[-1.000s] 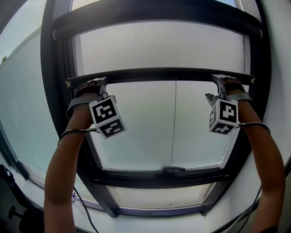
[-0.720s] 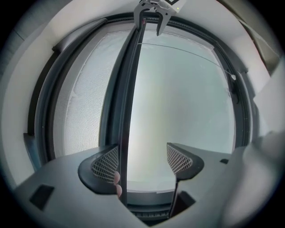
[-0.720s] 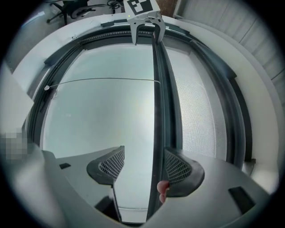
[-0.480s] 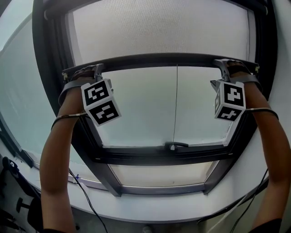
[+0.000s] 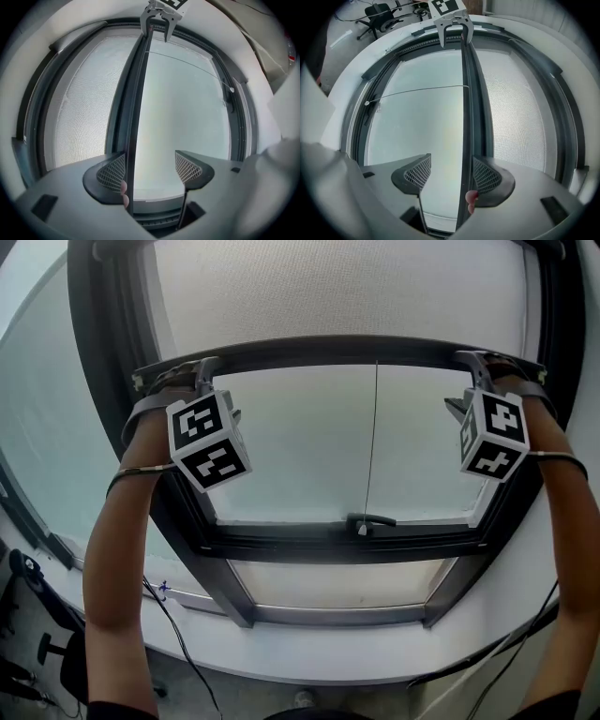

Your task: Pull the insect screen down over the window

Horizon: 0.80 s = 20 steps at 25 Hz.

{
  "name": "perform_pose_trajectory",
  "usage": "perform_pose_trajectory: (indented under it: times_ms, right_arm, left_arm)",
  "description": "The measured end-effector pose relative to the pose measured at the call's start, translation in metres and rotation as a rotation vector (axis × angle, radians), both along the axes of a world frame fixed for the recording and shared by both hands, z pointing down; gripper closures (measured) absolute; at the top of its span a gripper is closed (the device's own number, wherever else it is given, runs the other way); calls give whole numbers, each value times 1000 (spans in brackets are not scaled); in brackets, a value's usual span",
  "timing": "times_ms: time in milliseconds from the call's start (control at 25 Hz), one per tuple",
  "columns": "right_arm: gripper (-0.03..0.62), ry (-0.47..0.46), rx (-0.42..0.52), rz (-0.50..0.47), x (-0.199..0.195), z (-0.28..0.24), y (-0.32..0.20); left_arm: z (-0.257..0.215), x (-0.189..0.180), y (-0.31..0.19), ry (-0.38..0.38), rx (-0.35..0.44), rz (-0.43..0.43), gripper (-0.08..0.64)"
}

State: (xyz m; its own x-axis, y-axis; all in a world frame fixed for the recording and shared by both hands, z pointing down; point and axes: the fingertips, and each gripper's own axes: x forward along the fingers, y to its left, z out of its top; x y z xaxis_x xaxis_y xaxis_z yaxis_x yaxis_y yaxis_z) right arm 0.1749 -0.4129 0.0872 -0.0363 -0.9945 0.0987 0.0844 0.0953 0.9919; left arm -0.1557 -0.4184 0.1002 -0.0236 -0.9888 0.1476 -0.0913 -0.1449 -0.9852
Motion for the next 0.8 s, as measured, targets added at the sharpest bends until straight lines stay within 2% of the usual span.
perform_pose_trajectory:
  times_ms: [280,560,800]
  right_arm:
    - [311,-20,-28,-4,-1,11,-1]
    - [311,-11,-85,-7,-2,38,0]
    - [311,-19,-102,-7,-2,40,2]
  left_arm:
    - [12,-1,-2,-35,2,-19,224]
    - [40,-2,-2,-41,-42,-15,224]
    - [42,-2,2,-32,-68,-15,224]
